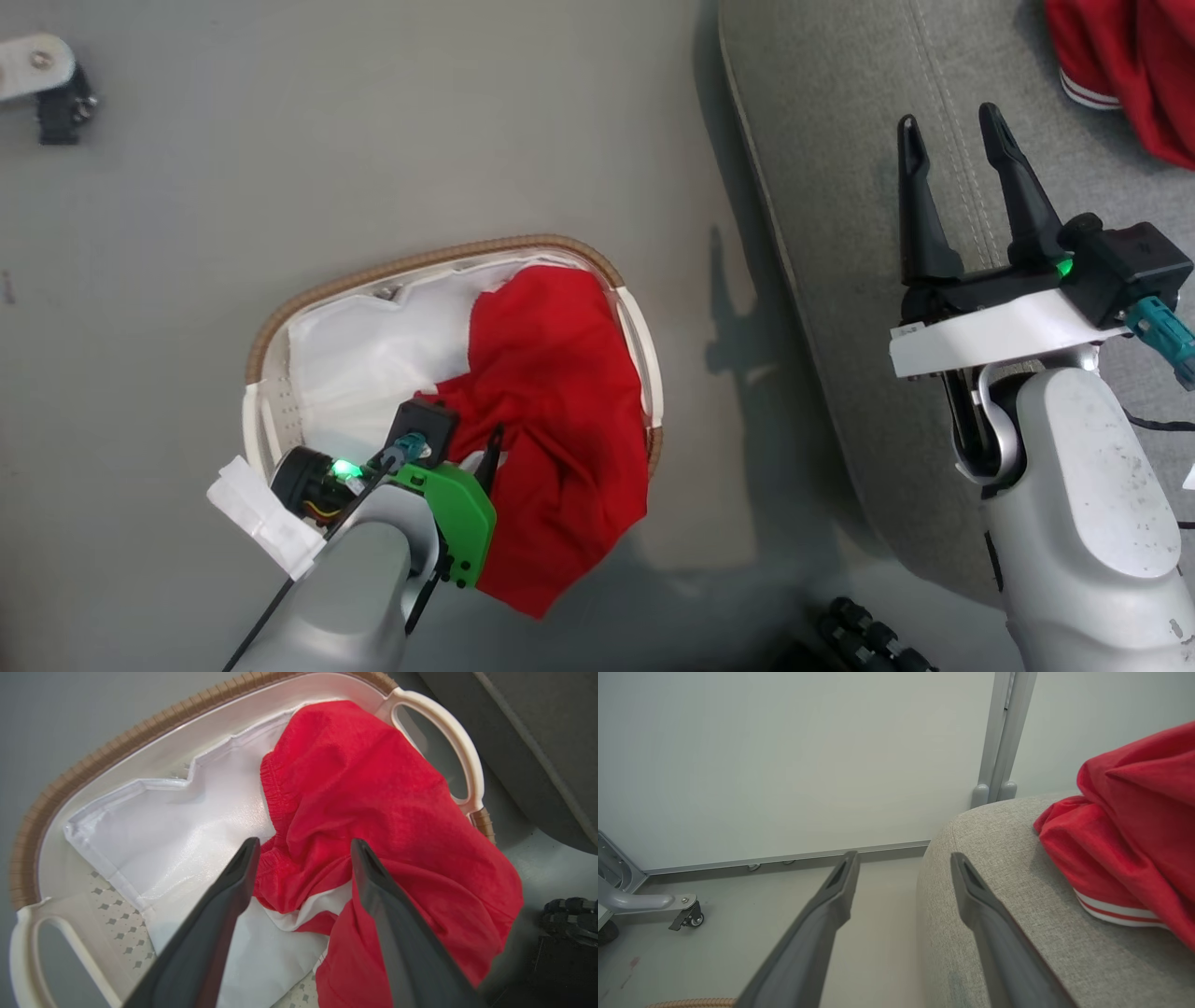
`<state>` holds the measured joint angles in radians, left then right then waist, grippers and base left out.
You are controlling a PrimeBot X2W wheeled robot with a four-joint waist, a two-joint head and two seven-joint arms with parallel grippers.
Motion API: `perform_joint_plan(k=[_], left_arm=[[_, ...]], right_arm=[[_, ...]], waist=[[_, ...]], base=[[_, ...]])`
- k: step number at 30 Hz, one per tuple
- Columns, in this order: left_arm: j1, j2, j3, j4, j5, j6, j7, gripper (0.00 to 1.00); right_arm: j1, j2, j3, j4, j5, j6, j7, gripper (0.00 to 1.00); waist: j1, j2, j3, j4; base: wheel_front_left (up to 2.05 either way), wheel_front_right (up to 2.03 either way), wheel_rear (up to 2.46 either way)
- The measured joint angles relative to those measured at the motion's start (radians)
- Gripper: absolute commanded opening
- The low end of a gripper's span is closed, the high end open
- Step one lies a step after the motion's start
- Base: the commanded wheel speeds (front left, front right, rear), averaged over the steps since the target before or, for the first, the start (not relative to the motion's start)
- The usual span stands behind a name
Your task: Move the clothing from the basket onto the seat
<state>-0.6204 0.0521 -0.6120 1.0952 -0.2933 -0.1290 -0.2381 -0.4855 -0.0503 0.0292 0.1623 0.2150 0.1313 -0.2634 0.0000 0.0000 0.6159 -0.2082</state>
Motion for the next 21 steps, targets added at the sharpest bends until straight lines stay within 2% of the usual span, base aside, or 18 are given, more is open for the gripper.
perform_joint_plan(k=[8,11,14,21], left_arm=[[-0.011,0.0,-0.132,0.012,-0.085,0.0,0.069,1.0],[-0.023,0.019,-0.161,0.017,-0.114,-0.002,0.085,1.0],[-0.054,0.042,-0.158,0.045,-0.14,-0.002,0.089,1.0],[-0.093,0.046,-0.139,0.106,-0.158,0.012,0.08,1.0]], right_arm=[[-0.018,0.001,0.025,-0.027,0.028,0.0,0.0,1.0],[-0.024,0.0,0.035,-0.034,0.035,0.0,0.0,1.0],[-0.037,0.001,0.044,-0.045,0.041,0.0,0.0,1.0],[-0.044,0.001,0.05,-0.061,0.047,0.0,0.0,1.0]], waist=[[0.0,0.0,0.116,-0.078],[0.0,0.0,0.15,-0.101],[0.0,0.0,0.182,-0.123],[0.0,0.0,0.23,-0.154]], base=[[0.0,0.0,0.0],[0.0,0.0,0.0],[0.0,0.0,0.0],[0.0,0.0,0.0]])
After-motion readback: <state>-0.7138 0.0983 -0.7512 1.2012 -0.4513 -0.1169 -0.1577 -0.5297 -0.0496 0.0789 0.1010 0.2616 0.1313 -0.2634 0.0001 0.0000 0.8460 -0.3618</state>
